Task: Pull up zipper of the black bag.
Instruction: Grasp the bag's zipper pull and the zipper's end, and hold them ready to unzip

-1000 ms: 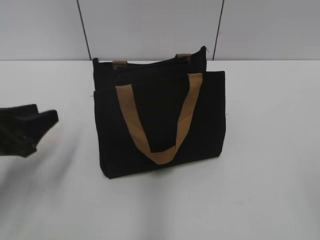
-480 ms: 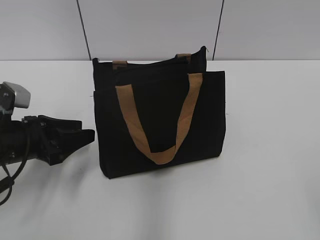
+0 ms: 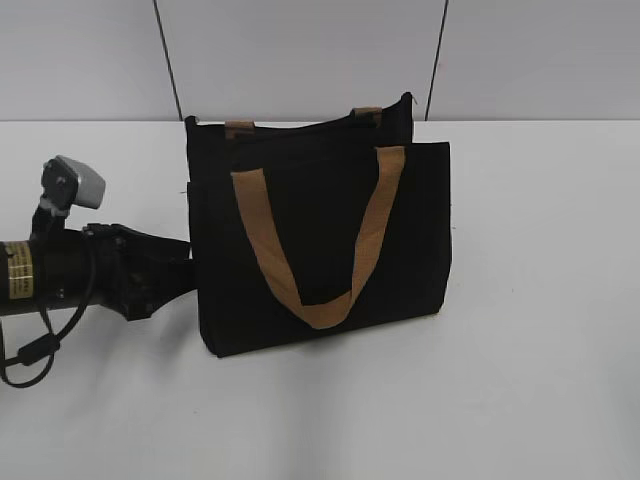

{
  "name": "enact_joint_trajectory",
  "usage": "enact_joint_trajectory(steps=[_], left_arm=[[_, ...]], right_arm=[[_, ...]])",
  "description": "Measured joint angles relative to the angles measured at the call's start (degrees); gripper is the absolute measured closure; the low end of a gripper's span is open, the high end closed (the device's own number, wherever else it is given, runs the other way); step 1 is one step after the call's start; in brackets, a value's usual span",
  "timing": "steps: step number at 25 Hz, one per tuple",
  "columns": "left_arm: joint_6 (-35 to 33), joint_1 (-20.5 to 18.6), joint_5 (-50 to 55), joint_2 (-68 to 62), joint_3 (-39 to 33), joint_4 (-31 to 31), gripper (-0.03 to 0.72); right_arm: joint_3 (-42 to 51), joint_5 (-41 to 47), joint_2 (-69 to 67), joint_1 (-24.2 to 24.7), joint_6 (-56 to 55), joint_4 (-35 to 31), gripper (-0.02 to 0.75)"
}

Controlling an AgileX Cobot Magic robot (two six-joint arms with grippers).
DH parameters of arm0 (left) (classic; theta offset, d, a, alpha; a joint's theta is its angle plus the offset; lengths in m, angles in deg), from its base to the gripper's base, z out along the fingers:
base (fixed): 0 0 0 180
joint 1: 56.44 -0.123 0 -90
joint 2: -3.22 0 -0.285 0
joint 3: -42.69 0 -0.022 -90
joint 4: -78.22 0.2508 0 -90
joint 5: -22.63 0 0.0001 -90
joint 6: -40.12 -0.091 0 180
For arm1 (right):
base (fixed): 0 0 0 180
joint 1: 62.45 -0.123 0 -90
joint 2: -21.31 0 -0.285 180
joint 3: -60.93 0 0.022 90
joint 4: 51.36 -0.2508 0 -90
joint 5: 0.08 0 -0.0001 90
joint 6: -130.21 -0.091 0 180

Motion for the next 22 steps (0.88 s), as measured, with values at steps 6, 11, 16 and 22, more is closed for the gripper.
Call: enact_joint_trajectory(steps=[6, 11, 16, 22], left_arm=[[0.12, 2.71, 2.06, -3.56, 5.31, 0.24, 0.253], [0.17, 3.85, 3.95, -5.79, 9.00, 0.24, 0.279], [0.17, 4.03, 4.29, -6.06, 9.71, 0.24, 0.466], [0.17, 4.03, 4.42, -5.99, 9.71, 0.30, 0.662]], right_arm=[[0.00, 0.00, 0.00, 0.00, 0.00, 0.00, 0.293], [0.00, 0.00, 0.00, 0.00, 0.00, 0.00, 0.293], [0.00, 0.00, 0.00, 0.00, 0.00, 0.00, 0.293], [0.00, 0.00, 0.00, 0.00, 0.00, 0.00, 0.293]])
